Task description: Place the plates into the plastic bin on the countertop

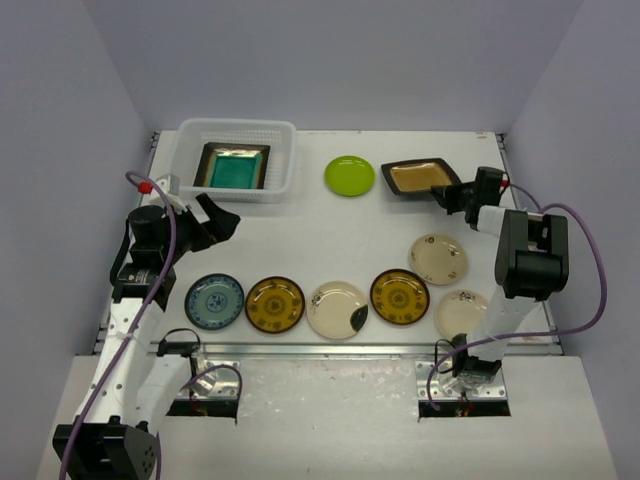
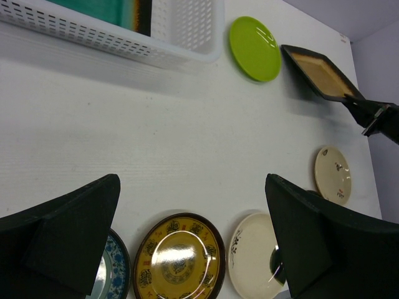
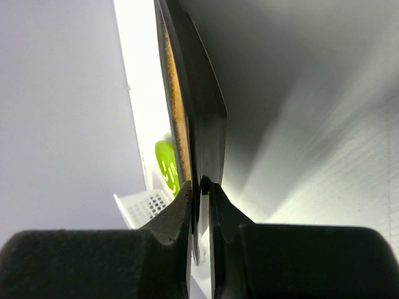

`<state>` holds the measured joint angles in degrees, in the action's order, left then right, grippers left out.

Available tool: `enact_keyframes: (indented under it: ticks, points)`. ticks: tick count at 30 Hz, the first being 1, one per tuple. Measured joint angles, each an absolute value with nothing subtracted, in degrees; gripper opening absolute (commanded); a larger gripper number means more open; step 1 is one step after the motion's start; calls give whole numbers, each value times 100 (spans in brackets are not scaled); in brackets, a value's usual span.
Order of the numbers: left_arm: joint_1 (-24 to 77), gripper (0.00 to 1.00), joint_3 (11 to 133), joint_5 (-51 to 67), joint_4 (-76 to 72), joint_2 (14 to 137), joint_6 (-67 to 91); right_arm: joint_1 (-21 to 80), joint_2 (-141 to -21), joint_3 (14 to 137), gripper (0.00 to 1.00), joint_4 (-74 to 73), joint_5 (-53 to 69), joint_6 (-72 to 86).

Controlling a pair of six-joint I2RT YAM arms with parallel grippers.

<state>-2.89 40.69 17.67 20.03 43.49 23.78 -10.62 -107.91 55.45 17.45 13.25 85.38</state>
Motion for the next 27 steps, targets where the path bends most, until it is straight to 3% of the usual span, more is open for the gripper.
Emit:
enact_keyframes:
  ticks: [17,22,27]
  points:
    - [-246,100,4036,2534,1740,4683,2457,-1371,-10435,5264,0,2813,2677,8385]
    - [-149,100,4265,3126,1552,5226,2675,-1358,-10346,5396,0,3276,4004,8112]
    - [577,100,5097,3276,1459,6020,2698,-1217,-10258,5404,0,3692,5363,7826]
